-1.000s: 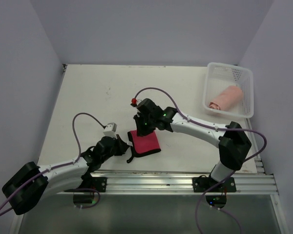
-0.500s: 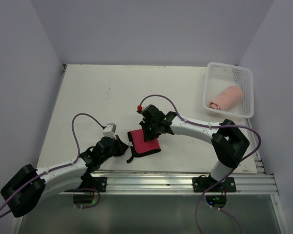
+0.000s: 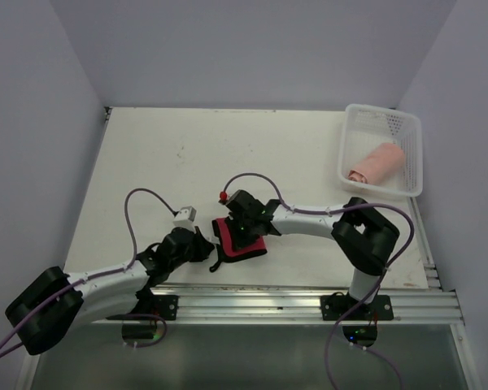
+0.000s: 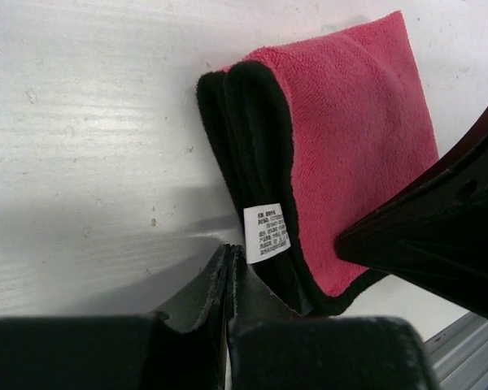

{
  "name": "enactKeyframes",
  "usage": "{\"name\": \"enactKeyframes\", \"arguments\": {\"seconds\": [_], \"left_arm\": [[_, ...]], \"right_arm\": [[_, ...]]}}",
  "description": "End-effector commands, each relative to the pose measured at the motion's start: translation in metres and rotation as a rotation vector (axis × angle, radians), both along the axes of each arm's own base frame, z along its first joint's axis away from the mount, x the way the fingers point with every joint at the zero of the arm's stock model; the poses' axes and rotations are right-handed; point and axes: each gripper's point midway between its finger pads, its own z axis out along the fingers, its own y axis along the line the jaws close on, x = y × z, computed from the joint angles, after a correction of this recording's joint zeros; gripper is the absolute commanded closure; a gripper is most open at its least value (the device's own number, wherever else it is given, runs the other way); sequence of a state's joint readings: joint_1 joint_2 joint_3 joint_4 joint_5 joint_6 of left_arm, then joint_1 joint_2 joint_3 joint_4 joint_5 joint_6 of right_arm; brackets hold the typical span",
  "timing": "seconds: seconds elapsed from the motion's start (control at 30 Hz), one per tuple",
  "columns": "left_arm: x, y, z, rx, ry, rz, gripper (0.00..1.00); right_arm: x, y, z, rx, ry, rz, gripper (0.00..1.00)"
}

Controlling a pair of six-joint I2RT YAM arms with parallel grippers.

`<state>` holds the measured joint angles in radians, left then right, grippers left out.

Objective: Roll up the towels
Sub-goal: Fold the towel

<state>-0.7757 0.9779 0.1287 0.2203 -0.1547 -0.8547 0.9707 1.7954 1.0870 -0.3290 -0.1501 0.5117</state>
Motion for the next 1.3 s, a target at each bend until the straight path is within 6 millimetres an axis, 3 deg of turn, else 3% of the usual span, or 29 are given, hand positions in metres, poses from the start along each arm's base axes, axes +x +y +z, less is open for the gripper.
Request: {"name": "enactKeyframes", "arguments": {"seconds": [0.0, 0.4, 0.53, 0.6, 0.7, 0.9, 1.03, 1.13, 1.27], "left_arm": [[0.007, -0.013, 0.010, -0.061, -0.032, -0.009, 1.00], [0.001, -0.012, -0.001, -0.057, -0.010, -0.020, 1.00], [0.004, -0.009, 0.005, -0.045, -0.025, -0.007, 1.00], [0.006, -0.002, 0.009, -0.020, -0.037, 0.018, 1.00], [0.013, 0.006, 0.025, 0.021, -0.076, 0.044, 1.00], [0.030, 0.020, 0.064, 0.102, -0.143, 0.113, 1.00], [0.048, -0.001, 0.098, 0.052, -0.230, 0.079, 1.00], [0.058, -0.023, 0.111, 0.022, -0.254, 0.024, 1.00], [0.070, -0.046, 0.105, 0.015, -0.239, -0.026, 1.00]], "right_arm": [[-0.005, 0.013, -0.004, 0.033, 0.005, 0.006, 0.93], [-0.013, 0.019, -0.016, 0.026, 0.029, 0.025, 0.85], [-0.007, 0.018, 0.000, 0.020, -0.002, 0.026, 0.82], [0.001, 0.019, 0.019, 0.032, -0.046, 0.017, 0.79], [0.014, 0.009, 0.040, 0.039, -0.083, -0.017, 0.76], [0.045, -0.018, 0.061, 0.104, -0.066, -0.119, 0.76], [0.072, -0.037, 0.067, 0.128, -0.070, -0.189, 0.76], [0.087, -0.045, 0.070, 0.129, -0.076, -0.224, 0.80], [0.099, -0.047, 0.070, 0.123, -0.083, -0.240, 0.88]]}}
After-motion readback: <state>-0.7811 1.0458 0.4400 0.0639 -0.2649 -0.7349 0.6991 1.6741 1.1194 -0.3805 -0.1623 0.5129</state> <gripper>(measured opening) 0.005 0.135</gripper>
